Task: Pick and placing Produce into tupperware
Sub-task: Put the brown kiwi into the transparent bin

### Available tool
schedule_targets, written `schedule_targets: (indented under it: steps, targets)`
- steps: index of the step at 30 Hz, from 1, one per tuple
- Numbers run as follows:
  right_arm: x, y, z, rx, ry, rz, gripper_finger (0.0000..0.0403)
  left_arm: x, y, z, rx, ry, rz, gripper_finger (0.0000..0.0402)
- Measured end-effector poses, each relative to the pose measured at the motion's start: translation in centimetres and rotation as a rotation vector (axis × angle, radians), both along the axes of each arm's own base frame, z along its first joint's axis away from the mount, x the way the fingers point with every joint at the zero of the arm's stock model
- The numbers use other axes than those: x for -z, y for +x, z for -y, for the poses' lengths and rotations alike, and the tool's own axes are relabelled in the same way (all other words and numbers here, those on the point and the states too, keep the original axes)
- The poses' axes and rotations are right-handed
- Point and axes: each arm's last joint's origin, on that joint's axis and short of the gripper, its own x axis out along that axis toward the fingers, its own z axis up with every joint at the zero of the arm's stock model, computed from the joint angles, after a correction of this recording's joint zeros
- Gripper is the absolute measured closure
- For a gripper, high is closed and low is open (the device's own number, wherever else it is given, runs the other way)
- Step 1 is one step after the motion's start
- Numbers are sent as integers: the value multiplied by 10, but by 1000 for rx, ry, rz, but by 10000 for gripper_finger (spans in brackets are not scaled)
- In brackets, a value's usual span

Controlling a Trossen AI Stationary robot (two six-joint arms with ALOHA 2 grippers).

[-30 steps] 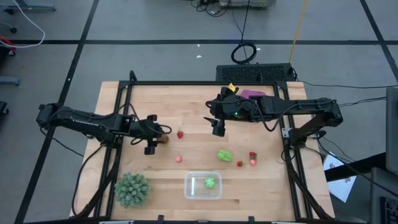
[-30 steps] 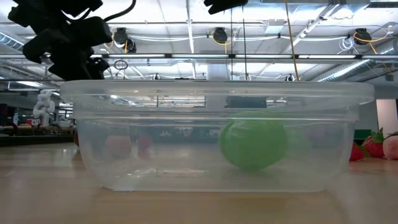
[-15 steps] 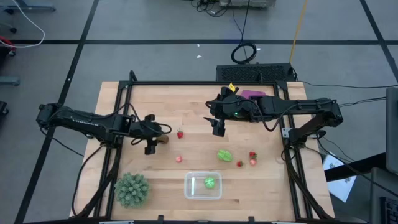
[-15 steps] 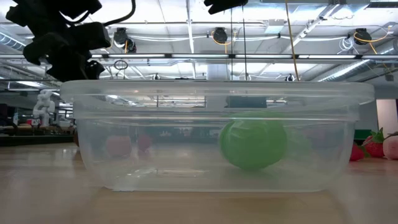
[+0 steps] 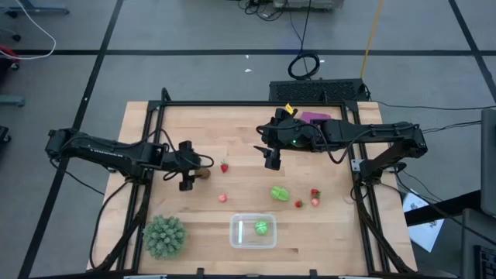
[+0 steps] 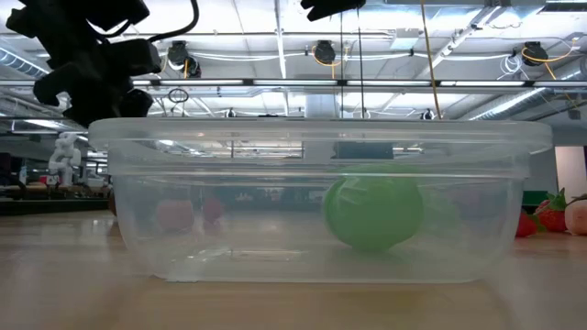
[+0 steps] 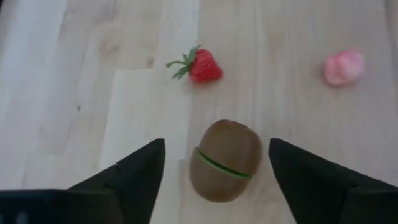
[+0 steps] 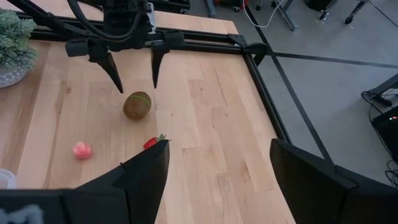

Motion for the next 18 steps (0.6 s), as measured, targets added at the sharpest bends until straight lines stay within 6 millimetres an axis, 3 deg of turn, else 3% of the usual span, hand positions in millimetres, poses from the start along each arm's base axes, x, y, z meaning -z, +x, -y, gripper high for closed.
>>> schedule_targets:
  steps: [6,18]
  targets:
    - [0,0,-1,-2,0,0,135,1,0,0,26,22,-16,64]
    - [0,0,-1,-2,1,0,135,4,-5,-3,125,74,-90,62]
